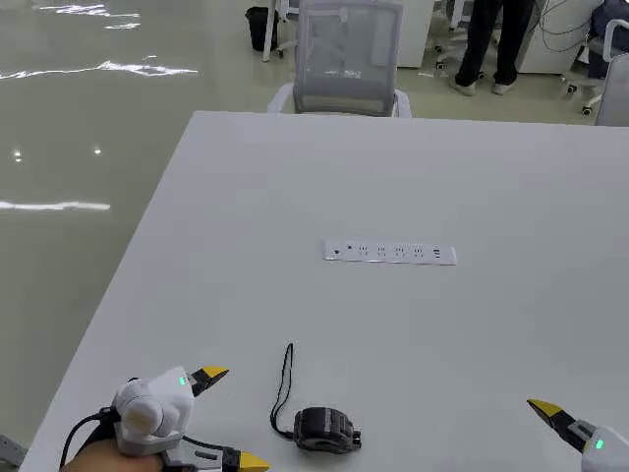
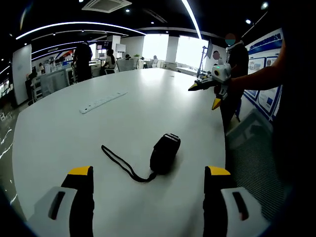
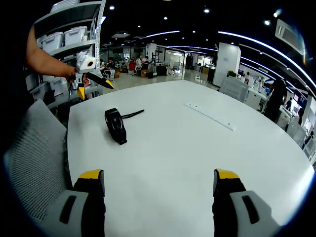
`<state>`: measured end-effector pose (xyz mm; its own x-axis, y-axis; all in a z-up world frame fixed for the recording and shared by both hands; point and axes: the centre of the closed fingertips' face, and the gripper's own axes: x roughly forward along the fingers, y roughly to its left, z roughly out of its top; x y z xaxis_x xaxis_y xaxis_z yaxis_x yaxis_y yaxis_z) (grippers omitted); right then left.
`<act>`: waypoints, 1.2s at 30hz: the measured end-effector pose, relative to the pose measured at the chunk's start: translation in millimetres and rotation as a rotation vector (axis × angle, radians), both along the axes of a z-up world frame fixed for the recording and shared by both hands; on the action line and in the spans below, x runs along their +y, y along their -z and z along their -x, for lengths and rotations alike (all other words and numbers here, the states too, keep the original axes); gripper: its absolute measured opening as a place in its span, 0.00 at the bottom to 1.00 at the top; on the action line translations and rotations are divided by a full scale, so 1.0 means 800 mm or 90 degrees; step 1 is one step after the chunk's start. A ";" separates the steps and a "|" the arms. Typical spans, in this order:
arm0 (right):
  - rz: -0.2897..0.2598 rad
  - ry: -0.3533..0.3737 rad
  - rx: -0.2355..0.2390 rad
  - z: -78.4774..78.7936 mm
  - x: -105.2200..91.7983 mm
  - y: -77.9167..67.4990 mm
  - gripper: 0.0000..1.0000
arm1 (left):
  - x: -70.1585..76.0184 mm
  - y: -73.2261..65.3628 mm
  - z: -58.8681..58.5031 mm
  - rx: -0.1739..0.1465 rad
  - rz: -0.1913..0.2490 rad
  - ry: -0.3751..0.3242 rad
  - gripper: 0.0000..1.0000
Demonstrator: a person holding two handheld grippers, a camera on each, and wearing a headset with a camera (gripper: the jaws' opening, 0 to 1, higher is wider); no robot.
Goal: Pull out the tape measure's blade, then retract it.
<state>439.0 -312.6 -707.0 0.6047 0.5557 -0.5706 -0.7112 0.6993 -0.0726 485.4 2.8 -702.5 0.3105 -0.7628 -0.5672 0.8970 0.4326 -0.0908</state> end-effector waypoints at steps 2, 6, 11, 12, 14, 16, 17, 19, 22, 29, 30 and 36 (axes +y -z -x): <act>-0.005 -0.024 -0.004 0.001 0.008 -0.002 0.90 | -0.005 0.001 -0.004 -0.009 -0.004 0.016 0.91; -0.005 -0.043 0.001 -0.001 0.016 -0.003 0.89 | -0.012 -0.006 -0.018 -0.058 -0.008 0.031 0.94; -0.013 -0.058 0.012 -0.003 0.022 -0.002 0.87 | -0.018 -0.007 -0.023 -0.037 0.001 0.036 0.93; -0.012 -0.063 0.012 -0.002 0.024 -0.003 0.86 | -0.020 -0.006 -0.023 -0.036 0.000 0.037 0.93; -0.008 -0.068 0.011 -0.005 0.027 -0.003 0.86 | -0.024 -0.004 -0.021 -0.033 -0.006 0.047 0.93; -0.006 -0.076 0.009 -0.007 0.029 -0.005 0.85 | -0.027 -0.002 -0.019 -0.032 -0.014 0.058 0.92; -0.007 -0.079 0.008 -0.009 0.030 -0.006 0.84 | -0.028 -0.002 -0.019 -0.031 -0.017 0.061 0.90; -0.010 -0.085 0.007 -0.013 0.034 -0.007 0.84 | -0.031 -0.001 -0.017 -0.031 -0.026 0.071 0.87; -0.010 -0.092 0.008 -0.019 0.037 -0.005 0.82 | -0.037 0.002 -0.017 -0.028 -0.031 0.082 0.87; -0.015 -0.127 0.015 -0.025 0.055 -0.003 0.81 | -0.052 0.011 -0.019 -0.025 -0.046 0.112 0.82; -0.016 -0.130 0.017 -0.026 0.057 -0.002 0.81 | -0.054 0.013 -0.019 -0.025 -0.050 0.118 0.82; -0.017 -0.150 0.026 -0.035 0.070 0.002 0.79 | -0.073 0.022 -0.014 -0.019 -0.072 0.156 0.79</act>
<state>466.9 -256.4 -708.9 0.4336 0.6934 -0.5755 -0.8567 0.5153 -0.0247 496.9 -55.3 -720.2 0.1418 -0.7493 -0.6468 0.9779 0.2074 -0.0258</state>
